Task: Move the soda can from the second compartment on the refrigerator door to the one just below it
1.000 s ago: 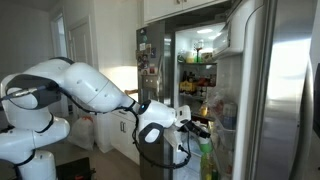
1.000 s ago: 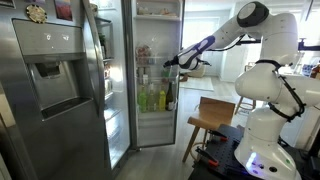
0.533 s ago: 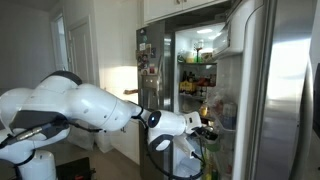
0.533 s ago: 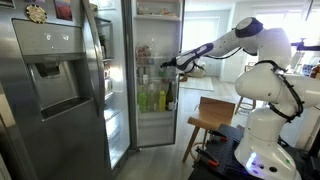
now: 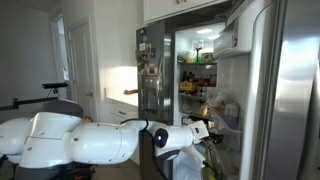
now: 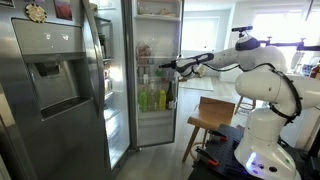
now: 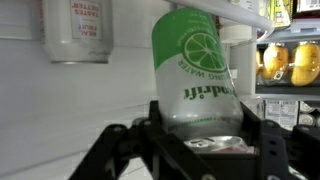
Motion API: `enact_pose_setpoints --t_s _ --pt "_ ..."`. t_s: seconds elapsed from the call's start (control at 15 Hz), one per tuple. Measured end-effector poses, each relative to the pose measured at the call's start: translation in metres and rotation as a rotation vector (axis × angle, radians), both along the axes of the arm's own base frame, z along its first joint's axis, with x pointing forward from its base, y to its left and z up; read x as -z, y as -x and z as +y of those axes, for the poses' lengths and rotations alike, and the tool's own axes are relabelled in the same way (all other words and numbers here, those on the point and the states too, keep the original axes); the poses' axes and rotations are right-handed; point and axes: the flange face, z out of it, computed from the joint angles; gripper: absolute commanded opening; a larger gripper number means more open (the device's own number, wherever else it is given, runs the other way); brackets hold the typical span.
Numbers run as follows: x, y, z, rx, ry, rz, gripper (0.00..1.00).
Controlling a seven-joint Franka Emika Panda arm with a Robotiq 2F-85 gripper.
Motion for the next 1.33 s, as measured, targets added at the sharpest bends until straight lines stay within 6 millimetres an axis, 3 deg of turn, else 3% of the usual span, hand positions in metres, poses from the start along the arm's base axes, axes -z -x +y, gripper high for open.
enact_pose_setpoints --t_s 0.4,1.33 --pt "0.027 0.0 -0.015 0.016 -0.026 -0.017 0.73" --pt "0.028 -0.002 -0.012 0.011 -0.028 -0.016 0.73"
